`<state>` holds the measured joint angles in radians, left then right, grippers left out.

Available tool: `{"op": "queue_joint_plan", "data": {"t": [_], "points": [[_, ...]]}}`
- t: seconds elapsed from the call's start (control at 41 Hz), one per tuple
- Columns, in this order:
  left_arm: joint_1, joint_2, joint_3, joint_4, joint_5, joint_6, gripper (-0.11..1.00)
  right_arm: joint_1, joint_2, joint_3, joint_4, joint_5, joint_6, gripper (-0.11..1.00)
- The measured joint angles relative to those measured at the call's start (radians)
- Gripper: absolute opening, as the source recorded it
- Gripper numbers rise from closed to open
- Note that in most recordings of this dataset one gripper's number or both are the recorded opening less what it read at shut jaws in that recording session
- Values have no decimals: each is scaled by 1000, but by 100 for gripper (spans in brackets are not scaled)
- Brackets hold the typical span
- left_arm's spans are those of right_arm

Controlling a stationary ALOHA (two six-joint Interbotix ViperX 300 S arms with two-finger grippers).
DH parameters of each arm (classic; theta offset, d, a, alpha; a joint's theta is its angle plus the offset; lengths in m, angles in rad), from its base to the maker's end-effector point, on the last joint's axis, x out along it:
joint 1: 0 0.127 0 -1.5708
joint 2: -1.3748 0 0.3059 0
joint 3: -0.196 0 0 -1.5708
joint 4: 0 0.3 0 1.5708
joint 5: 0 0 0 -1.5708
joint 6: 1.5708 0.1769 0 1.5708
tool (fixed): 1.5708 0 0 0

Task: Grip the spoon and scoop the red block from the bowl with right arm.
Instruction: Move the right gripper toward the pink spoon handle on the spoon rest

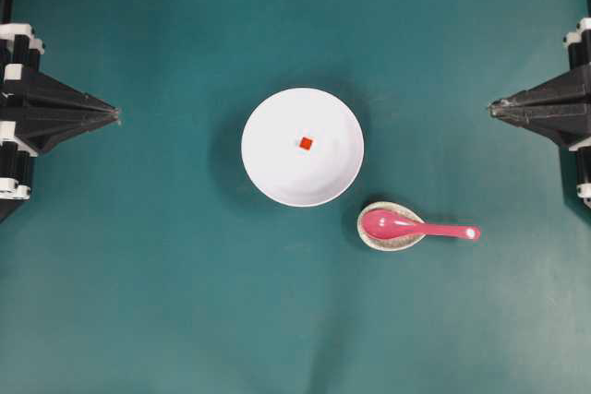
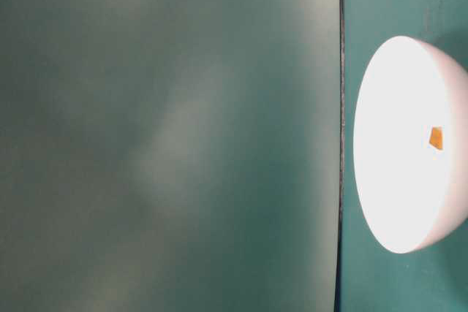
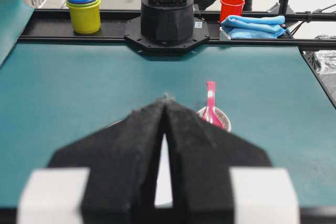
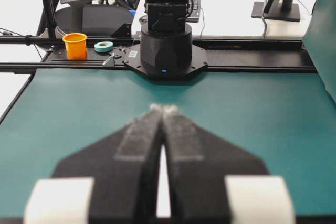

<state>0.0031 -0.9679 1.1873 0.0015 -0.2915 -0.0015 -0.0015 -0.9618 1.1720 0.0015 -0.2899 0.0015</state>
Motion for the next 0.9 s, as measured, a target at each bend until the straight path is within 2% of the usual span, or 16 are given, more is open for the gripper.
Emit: {"op": "queue_joint_plan", "data": {"t": [0.195,0.415,0.756,0.829,0.902], "points": [[0,-6,-29,8,77,12,1,-2,3,-25,6,3,11,0],[0,-6,-29,8,89,2,1,0,6,-26,64,3,29,0],[0,-8,-31,9,89,-6,1,0,8,-26,71,5,74,1],[0,-8,-29,8,91,-6,1,-2,8,-26,71,5,80,11],[0,-8,-29,8,95,-6,1,0,8,-26,75,5,83,28]]}}
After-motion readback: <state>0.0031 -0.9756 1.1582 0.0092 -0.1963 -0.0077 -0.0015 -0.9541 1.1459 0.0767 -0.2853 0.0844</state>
